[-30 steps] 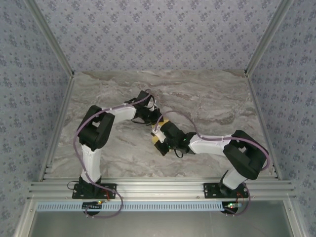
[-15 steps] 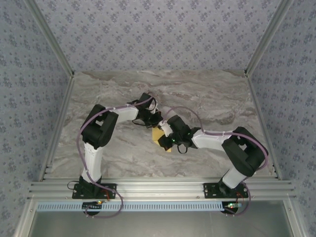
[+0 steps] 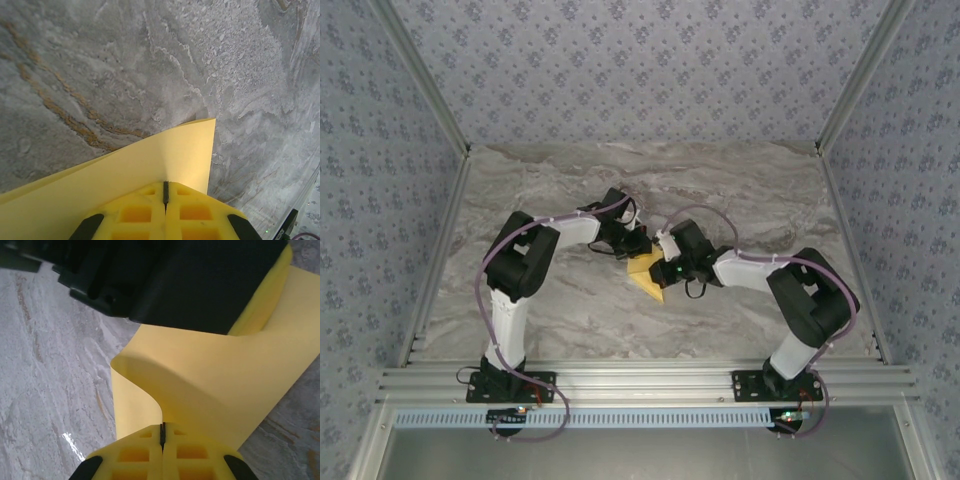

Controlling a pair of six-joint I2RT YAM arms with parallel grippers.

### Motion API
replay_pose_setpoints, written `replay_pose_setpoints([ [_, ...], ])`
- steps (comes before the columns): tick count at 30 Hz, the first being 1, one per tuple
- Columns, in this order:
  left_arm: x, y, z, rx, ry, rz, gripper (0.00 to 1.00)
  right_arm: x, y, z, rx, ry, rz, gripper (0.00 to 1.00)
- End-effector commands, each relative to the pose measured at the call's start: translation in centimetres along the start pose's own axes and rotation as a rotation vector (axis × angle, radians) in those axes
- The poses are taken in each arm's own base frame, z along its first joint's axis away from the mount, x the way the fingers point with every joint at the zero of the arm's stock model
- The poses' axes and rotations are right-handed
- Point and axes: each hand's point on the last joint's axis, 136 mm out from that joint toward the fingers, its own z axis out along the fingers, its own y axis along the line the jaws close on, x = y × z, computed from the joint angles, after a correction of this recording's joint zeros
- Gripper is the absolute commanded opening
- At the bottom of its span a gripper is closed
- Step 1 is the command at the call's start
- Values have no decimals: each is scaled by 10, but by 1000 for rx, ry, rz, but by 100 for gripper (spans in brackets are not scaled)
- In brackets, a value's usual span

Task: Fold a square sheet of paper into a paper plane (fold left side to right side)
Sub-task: Third fold the triangle at the center of the table.

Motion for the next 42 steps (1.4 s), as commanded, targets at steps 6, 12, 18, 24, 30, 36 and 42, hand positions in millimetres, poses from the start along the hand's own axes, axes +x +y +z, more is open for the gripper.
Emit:
replay_pose_setpoints([
  [6,14,19,8,-70,44,-20,4,8,-11,4,27,38,48,0],
  [12,14,18,8,-70,43,-20,4,12,-7,3,2,32,65,0],
  [18,14,18,8,-69,42,-19,4,17,-3,5,-15,40,76,0],
  [24,14,18,8,-68,39,-19,4,17,-4,6,-1,34,86,0],
  [30,14,17,7,-67,38,-17,4,10,-3,8,-4,32,79,0],
  [36,13,17,7,-67,36,-19,4,17,-6,10,0,46,92,0],
  [42,14,18,7,-69,38,-20,4,19,-11,10,27,50,98,0],
])
